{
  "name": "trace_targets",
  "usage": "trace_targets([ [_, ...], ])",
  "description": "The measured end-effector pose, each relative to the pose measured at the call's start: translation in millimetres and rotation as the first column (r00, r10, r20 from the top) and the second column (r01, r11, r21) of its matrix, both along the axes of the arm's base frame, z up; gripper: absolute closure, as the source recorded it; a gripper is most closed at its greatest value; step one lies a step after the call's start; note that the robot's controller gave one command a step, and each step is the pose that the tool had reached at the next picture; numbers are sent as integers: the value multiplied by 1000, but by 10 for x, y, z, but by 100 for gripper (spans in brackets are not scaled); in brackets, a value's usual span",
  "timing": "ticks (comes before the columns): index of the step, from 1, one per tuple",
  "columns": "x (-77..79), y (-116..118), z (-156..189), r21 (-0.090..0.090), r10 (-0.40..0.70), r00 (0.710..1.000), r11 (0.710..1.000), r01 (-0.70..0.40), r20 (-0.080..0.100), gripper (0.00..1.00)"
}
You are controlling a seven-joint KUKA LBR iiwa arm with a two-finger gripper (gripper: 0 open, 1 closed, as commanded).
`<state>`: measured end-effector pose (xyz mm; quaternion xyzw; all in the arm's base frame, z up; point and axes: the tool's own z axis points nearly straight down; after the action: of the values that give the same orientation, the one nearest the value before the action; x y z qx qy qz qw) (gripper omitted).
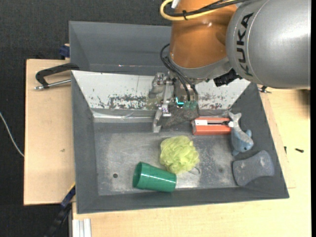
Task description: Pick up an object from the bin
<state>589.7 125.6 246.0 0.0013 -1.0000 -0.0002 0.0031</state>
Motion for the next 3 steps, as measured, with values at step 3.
trace_targets([
  [3,-392,-883,-863,0,110,994,994,-110,6,0],
])
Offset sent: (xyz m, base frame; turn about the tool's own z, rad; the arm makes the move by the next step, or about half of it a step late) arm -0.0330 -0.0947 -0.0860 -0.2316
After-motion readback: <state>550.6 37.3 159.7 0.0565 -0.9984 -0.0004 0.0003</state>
